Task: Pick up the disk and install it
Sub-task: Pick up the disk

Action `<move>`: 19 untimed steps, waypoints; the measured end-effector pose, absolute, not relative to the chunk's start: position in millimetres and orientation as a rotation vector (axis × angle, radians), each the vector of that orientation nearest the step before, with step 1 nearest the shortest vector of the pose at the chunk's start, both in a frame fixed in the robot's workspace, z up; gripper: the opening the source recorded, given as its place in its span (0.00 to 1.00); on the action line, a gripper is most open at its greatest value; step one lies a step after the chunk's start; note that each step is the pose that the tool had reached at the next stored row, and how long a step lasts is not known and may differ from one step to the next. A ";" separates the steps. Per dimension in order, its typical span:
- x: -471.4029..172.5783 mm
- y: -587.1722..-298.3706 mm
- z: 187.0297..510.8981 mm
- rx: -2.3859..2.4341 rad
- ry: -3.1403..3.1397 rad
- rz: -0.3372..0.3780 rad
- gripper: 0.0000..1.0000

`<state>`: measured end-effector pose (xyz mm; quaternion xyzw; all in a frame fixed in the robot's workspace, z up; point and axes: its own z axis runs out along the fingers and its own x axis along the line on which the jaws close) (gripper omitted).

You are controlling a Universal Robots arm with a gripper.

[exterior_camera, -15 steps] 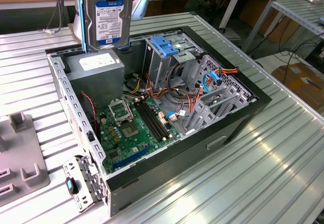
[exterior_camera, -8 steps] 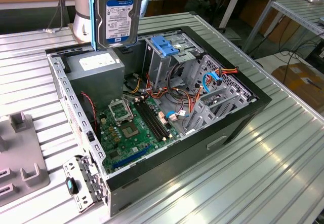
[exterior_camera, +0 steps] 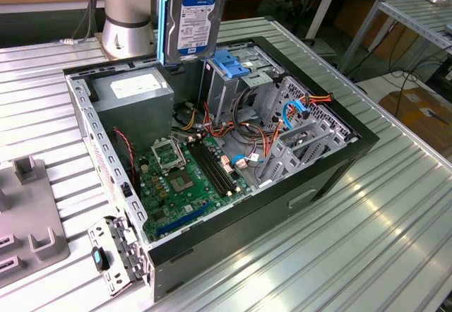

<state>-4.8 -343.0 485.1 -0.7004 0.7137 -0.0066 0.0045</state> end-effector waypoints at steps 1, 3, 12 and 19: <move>-0.6 -343.0 485.1 -2.194 2.236 -0.021 0.35; 11.4 -342.9 485.2 -2.194 2.236 -0.021 0.35; 54.1 -343.0 485.2 -2.194 2.236 -0.021 0.35; 83.8 -343.0 485.1 -2.194 2.236 -0.021 0.35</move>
